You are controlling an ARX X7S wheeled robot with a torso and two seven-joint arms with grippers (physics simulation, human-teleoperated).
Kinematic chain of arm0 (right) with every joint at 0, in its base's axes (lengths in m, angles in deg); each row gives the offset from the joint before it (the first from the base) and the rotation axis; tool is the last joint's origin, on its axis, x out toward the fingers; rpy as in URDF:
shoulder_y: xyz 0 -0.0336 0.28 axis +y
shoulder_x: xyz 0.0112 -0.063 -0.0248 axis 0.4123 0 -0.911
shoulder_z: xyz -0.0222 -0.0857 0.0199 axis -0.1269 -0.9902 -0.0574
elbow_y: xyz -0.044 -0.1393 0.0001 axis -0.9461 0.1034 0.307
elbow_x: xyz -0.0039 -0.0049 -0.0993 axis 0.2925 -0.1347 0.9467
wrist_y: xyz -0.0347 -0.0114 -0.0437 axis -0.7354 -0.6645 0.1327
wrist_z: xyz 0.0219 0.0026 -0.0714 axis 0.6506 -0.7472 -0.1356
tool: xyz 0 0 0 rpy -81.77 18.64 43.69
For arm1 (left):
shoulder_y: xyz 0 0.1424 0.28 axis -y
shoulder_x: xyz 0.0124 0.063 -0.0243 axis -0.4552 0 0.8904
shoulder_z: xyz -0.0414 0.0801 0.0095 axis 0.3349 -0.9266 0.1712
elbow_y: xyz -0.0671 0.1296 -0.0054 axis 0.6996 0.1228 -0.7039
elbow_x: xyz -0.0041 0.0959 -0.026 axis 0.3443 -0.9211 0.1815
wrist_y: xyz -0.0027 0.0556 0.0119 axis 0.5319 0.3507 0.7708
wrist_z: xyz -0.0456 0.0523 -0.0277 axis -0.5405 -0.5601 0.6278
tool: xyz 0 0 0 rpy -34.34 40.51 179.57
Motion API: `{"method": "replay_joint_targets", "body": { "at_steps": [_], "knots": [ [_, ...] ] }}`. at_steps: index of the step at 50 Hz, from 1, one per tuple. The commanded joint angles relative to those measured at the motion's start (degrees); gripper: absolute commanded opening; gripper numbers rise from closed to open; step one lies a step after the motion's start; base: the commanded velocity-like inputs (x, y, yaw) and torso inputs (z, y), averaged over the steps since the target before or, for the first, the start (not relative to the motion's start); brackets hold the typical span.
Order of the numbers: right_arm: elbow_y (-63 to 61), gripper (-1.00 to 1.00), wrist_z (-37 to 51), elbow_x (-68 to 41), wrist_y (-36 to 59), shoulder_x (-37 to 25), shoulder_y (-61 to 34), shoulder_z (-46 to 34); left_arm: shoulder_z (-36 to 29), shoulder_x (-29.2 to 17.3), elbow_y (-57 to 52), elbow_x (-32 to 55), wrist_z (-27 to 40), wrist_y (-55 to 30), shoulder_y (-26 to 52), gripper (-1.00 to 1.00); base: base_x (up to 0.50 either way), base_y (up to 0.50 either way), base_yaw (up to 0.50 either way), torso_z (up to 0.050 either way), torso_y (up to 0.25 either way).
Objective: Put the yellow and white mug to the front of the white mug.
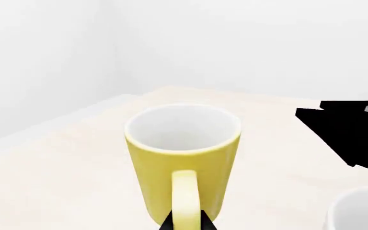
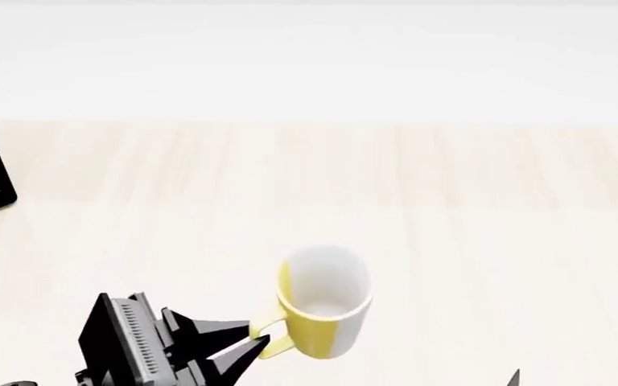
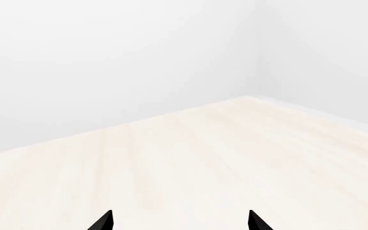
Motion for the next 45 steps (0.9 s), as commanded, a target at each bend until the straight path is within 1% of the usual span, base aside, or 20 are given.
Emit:
{"method": "replay_joint_targets", "body": {
  "at_steps": [1,8,28,34,35,45],
  "knots": [
    [0.02,1.0,0.17,-0.18,-0.15,-0.17,0.01,-0.14,-1.03,1.04,3.37,-0.9,-0.89,2.07,-0.11,-1.0,0.0,0.0,0.0,0.0,0.0],
    [-0.01,1.0,0.1,-0.38,-0.26,-0.27,0.01,-0.34,-1.15,1.15,3.65,-0.85,-0.76,2.29,-0.46,-1.0,0.0,0.0,0.0,0.0,0.0],
    [0.3,1.0,0.22,-0.59,-0.47,-0.46,-0.18,-0.9,-1.27,3.6,13.16,-1.43,-2.52,7.07,-0.53,-1.0,0.0,0.0,0.0,0.0,0.001],
    [0.49,1.0,0.25,-0.63,-0.51,-0.51,-0.31,-1.07,-1.71,4.52,16.62,-1.27,-3.83,7.64,-0.6,-1.0,0.0,0.0,0.0,0.0,0.0],
    [0.47,1.0,0.3,-0.67,-0.52,-0.54,-0.29,-1.04,-1.66,4.48,16.43,-0.34,-4.49,6.39,-0.64,-1.0,0.0,0.0,0.0,0.0,0.0],
    [0.27,1.0,0.48,-0.76,-0.62,-0.72,-0.17,-1.19,-1.2,5.57,19.69,0.34,-5.19,7.57,-0.13,-1.0,0.0,0.0,0.0,0.0,0.0]
  ]
}}
